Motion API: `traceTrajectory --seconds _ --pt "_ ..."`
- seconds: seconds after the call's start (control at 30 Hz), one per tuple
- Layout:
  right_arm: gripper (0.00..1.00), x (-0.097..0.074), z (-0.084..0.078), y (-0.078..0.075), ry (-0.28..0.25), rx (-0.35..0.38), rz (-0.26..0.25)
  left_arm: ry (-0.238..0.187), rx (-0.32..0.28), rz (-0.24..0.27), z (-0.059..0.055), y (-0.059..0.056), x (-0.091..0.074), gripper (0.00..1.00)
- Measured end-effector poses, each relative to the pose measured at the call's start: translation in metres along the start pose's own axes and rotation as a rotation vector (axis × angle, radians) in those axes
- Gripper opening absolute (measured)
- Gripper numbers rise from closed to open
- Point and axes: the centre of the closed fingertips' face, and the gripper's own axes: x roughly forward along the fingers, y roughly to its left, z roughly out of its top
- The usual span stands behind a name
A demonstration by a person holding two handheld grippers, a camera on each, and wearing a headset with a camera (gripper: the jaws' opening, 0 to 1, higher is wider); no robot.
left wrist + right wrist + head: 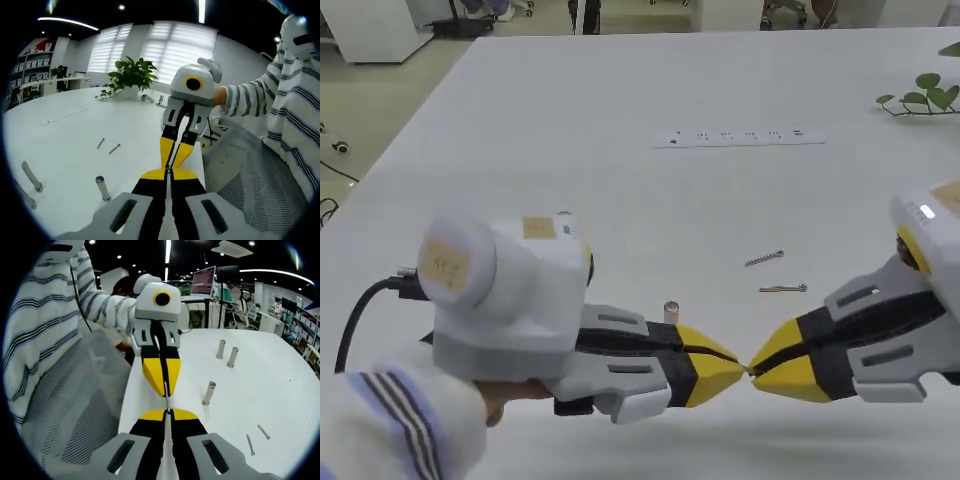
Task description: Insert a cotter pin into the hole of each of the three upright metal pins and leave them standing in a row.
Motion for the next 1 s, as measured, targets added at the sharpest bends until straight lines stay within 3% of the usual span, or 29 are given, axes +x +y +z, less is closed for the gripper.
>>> traceTrajectory --seconds 0.07,0.27,0.57,1.0 --pt "0.05 0.000 -0.001 0.002 0.006 0.002 0.009 0.006 0.008 -0.006 -0.002 -0.001 0.000 0.00" --pt "0.05 -0.002 0.001 0.008 0.009 0.003 0.044 0.085 0.080 -0.027 -0.019 -0.005 0.001 0.00" --pt "0.04 -0.003 0.004 0.014 0.032 -0.014 0.086 0.103 0.119 -0.055 -0.022 -0.010 0.001 0.00" --pt "0.04 -0.001 0.003 0.010 -0.006 0.028 0.058 0.106 0.096 -0.030 -0.022 -0.004 0.000 0.01"
